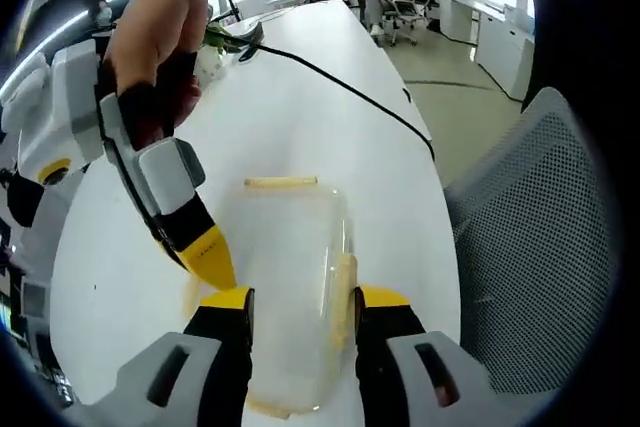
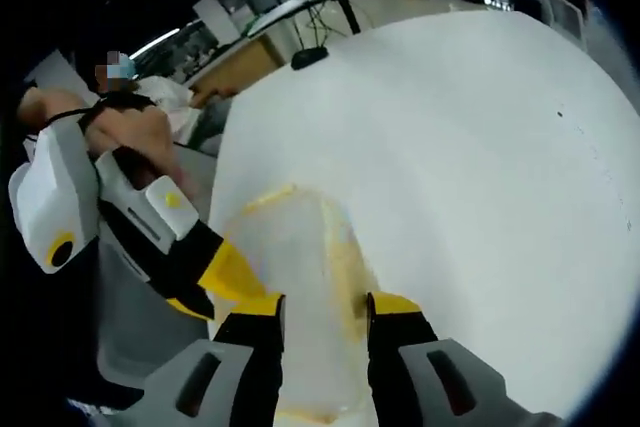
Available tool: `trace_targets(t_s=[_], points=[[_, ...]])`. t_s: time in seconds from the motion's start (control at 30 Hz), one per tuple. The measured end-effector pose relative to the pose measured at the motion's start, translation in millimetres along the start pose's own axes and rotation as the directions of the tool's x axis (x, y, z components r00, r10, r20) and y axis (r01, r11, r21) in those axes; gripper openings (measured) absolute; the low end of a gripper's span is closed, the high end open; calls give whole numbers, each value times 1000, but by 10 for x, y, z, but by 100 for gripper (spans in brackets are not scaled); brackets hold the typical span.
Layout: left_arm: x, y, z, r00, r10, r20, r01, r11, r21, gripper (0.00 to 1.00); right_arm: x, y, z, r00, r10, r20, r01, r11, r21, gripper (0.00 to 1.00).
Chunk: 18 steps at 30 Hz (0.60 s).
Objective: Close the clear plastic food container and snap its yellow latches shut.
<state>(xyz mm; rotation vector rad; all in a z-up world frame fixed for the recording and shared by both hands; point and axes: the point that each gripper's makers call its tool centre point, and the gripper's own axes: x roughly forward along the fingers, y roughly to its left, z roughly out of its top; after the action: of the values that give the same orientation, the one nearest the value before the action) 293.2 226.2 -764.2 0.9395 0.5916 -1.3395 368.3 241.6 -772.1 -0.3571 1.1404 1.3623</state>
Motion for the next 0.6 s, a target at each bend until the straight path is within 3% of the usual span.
trace_targets(t_s=[0.3,0.6], points=[[3,15,2,1000,-15,-6,15,1000,-27,37,9,2,-2,995,22,-101,-21,1000,7,25],[13,8,12,1000,-24,-4,24,999,-39,35,16,11,-28,990,42,-138,-39,999,25,23]])
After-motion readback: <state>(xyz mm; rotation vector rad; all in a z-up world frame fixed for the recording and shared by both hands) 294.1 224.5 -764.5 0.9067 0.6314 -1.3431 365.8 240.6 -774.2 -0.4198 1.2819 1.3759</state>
